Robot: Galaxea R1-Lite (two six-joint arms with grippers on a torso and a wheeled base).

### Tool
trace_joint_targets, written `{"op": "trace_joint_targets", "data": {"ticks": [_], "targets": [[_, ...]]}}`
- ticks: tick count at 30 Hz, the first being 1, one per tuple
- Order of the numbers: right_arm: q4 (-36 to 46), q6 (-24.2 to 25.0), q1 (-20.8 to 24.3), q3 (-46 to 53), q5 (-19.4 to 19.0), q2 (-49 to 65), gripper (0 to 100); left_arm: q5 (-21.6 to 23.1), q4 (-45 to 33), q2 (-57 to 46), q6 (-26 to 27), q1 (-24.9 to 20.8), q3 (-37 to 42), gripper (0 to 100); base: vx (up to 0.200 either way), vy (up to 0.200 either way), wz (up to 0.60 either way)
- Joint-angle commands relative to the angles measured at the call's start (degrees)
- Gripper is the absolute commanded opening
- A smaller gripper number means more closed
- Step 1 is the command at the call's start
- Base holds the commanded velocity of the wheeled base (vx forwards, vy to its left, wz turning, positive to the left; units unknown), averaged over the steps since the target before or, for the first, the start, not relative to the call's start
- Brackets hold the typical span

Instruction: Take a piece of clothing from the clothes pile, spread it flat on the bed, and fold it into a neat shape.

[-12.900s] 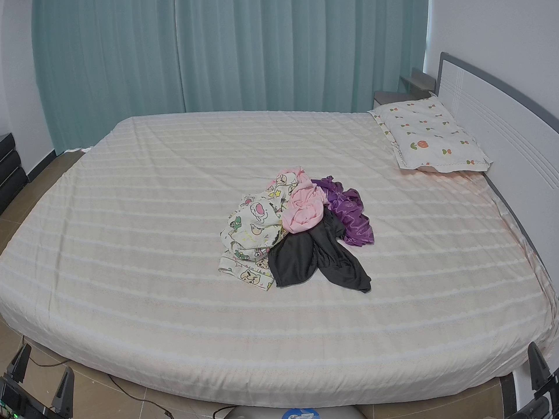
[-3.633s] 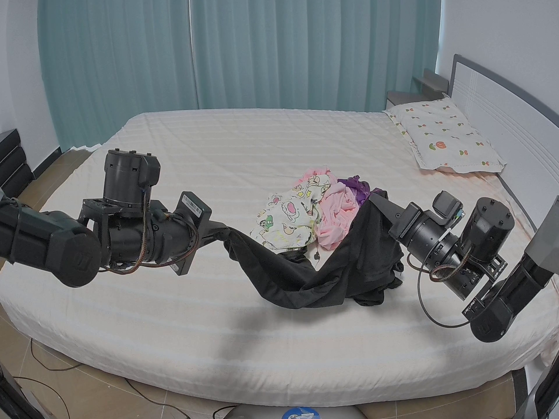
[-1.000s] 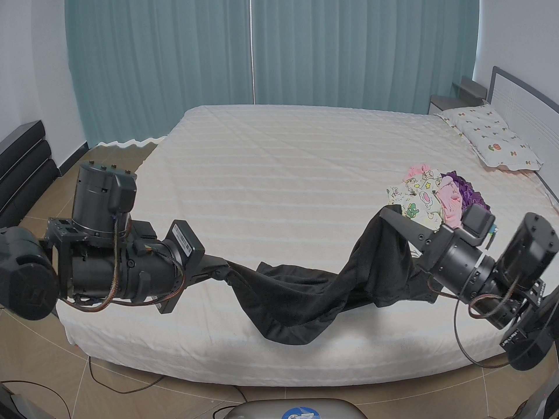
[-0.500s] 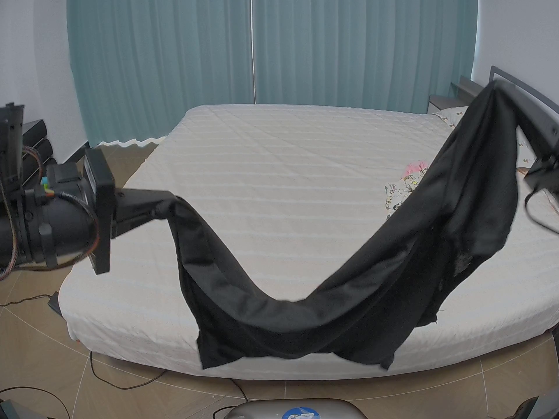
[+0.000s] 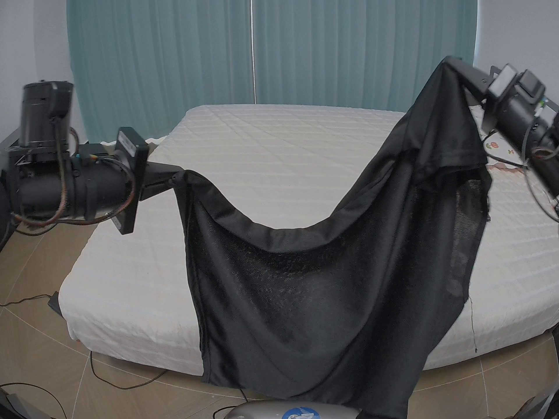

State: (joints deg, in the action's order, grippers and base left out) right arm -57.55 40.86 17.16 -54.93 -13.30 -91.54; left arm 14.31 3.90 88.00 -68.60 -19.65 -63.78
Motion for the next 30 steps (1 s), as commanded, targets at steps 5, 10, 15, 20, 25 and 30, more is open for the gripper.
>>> {"op": "trace_joint_targets", "data": {"ticks": [5,10,15,20,25,30], "targets": [[-2.65,-6.94,-1.26,-9.84,4.77,-24.30,0,0.89,0.76,23.18,-1.63,5.50,-14.27,0,0.200,0.000,0.00],[-4.41,-7.02,-1.17,-10.81,7.59,-28.26,0,0.98,0.67,28.54,-1.72,6.20,-19.80,0,0.200,0.000,0.00],[-6.17,-7.02,-1.96,-11.08,8.91,-31.86,0,1.24,0.05,33.20,-1.63,6.64,-24.37,0,0.200,0.000,0.00],[-6.87,-6.85,-2.14,-13.45,11.72,-35.90,0,0.98,0.05,37.86,-1.63,6.64,-28.86,0,0.000,0.000,0.00],[-7.75,-6.67,-2.66,-16.79,14.00,-40.38,0,0.37,-0.03,42.25,-1.98,7.52,-34.13,0,0.000,0.000,0.00],[-7.58,-6.50,-3.01,-19.51,14.00,-43.90,100,0.37,-0.12,45.68,-2.42,7.52,-36.50,100,0.000,0.000,0.00]]}}
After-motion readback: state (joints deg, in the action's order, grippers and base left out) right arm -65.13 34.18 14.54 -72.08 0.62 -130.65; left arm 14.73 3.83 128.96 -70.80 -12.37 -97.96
